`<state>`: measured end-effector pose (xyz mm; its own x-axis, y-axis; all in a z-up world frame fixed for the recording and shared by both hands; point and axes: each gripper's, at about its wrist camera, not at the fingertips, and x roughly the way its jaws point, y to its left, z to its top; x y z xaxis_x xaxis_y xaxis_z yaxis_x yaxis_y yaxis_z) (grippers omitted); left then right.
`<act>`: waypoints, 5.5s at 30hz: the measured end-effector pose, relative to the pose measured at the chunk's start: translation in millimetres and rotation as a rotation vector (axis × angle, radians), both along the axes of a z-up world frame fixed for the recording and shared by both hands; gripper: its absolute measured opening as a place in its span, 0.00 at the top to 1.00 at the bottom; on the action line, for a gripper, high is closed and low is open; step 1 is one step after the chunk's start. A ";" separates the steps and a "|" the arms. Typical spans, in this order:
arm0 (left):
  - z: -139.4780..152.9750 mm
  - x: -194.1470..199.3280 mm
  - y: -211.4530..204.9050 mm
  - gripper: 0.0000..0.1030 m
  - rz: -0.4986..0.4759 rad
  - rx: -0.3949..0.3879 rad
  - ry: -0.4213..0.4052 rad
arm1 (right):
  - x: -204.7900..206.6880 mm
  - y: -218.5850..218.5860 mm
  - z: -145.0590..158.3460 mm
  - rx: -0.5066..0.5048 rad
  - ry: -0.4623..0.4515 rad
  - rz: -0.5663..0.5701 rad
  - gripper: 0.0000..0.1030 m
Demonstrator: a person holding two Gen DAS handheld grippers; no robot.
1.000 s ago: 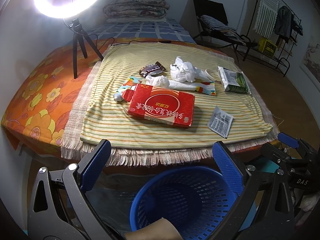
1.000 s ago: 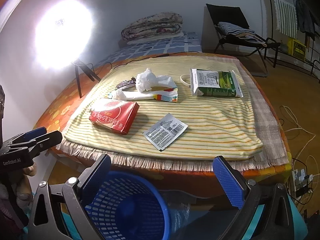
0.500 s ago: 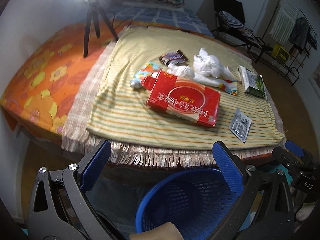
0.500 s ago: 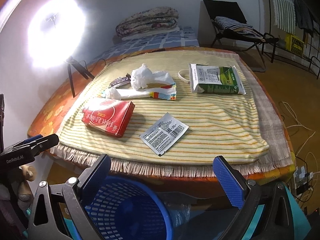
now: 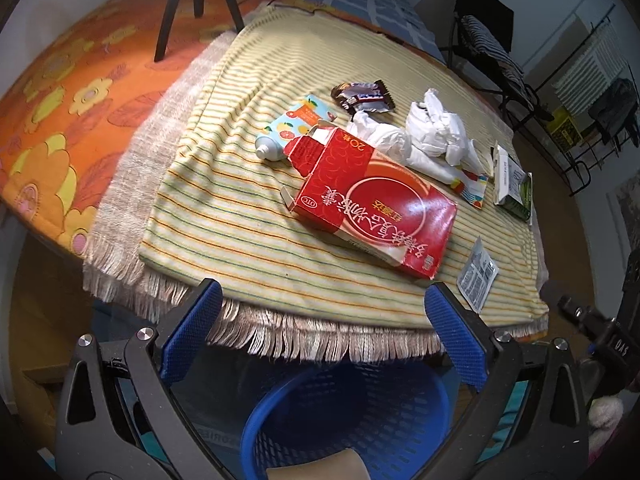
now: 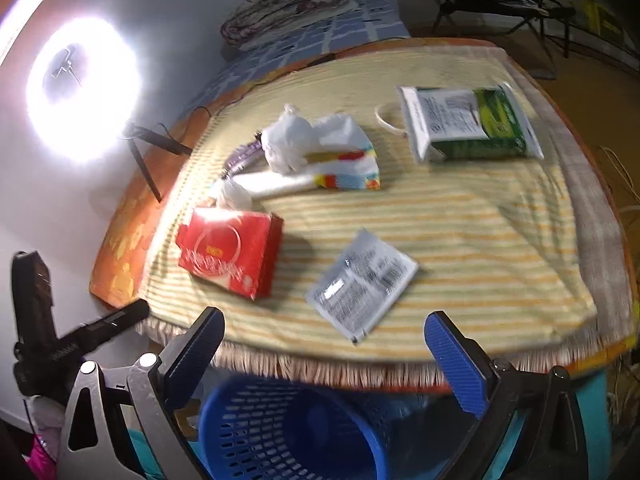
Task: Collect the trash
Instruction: 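Move the left tool toward the red tissue box while the right tool approaches the receipt, then grasp the red tissue box with the left tool while the right tool grasps the white receipt, then carry the box and receipt to the blue basket and open both tools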
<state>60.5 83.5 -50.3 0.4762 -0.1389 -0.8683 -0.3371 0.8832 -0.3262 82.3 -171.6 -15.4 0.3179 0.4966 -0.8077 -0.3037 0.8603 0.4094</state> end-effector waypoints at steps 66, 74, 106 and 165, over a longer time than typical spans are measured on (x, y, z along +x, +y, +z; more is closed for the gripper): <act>-24.6 137.9 -11.9 0.30 -0.379 -0.016 0.180 | 51.1 -27.2 -21.9 0.010 0.066 -0.110 0.05; -34.7 101.4 -3.6 0.23 -0.408 -0.054 0.209 | 51.7 -39.5 -25.2 0.036 0.101 -0.134 0.05; -45.4 52.0 -96.7 0.06 -0.720 0.333 0.156 | 43.7 28.3 -70.6 -0.168 0.179 -0.078 0.04; 15.6 -42.2 -47.4 0.85 -0.537 0.208 0.021 | 17.6 -14.5 -15.0 -0.014 -0.028 -0.053 1.00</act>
